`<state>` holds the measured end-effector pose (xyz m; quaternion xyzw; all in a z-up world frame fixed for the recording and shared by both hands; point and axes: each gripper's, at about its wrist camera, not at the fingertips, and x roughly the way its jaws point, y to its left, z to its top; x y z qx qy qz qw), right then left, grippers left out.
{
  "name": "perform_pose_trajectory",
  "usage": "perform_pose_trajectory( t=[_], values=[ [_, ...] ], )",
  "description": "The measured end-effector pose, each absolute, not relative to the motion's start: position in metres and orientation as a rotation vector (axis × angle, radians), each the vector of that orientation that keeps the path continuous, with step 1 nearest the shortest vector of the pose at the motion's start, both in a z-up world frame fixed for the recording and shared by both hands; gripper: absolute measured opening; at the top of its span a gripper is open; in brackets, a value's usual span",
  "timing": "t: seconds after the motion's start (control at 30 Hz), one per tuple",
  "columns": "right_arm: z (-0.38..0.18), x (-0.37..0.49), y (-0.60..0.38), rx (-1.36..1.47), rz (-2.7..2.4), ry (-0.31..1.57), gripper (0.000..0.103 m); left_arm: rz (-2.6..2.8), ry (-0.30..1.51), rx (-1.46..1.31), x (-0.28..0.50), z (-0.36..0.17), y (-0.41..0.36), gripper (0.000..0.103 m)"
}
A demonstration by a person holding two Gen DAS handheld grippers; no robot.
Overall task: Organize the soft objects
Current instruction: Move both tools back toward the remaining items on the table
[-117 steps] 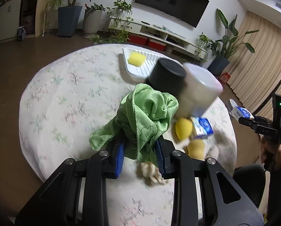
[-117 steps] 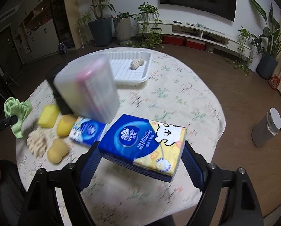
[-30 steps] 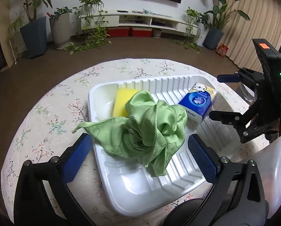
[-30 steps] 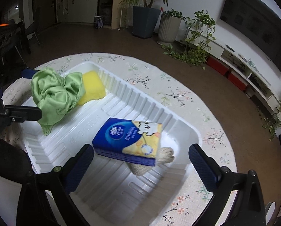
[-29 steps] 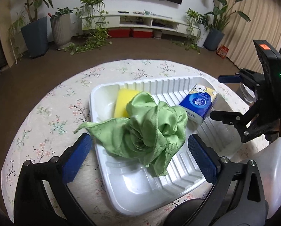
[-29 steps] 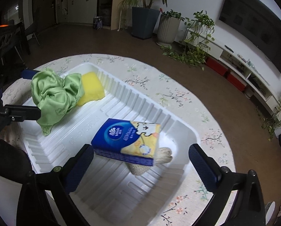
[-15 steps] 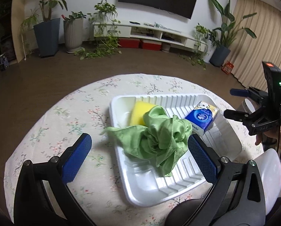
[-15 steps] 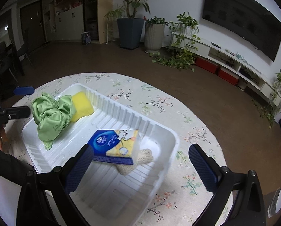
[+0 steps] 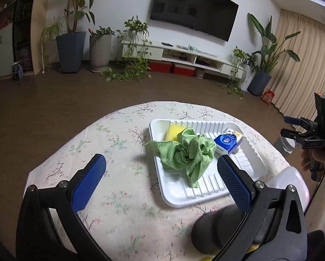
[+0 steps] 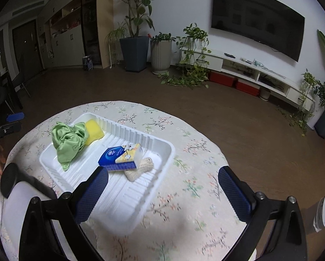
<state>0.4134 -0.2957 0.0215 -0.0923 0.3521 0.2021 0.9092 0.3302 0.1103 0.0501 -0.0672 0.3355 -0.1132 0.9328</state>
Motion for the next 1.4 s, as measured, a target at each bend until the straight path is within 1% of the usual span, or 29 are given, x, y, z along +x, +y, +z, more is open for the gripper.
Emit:
perform_pose_trajectory(
  t=[0.37, 0.87, 1.1, 1.4],
  values=[
    [0.032, 0.338, -0.334, -0.089, 0.388, 0.710, 0.103, -0.205, 0.640, -0.142, 0.245, 0.062, 0.124, 0.103],
    [0.004, 0.221, -0.353, 0.049, 0.361, 0.756, 0.103, -0.224, 0.618, -0.150, 0.133, 0.054, 0.106, 0.103],
    [-0.011, 0.168, -0.334, 0.067, 0.381, 0.789, 0.103, -0.258, 0.646, -0.165, 0.089, 0.041, 0.088, 0.103],
    [-0.031, 0.114, -0.295, 0.031, 0.422, 0.802, 0.103, -0.313, 0.692, -0.167, 0.051, 0.023, 0.059, 0.103]
  ],
)
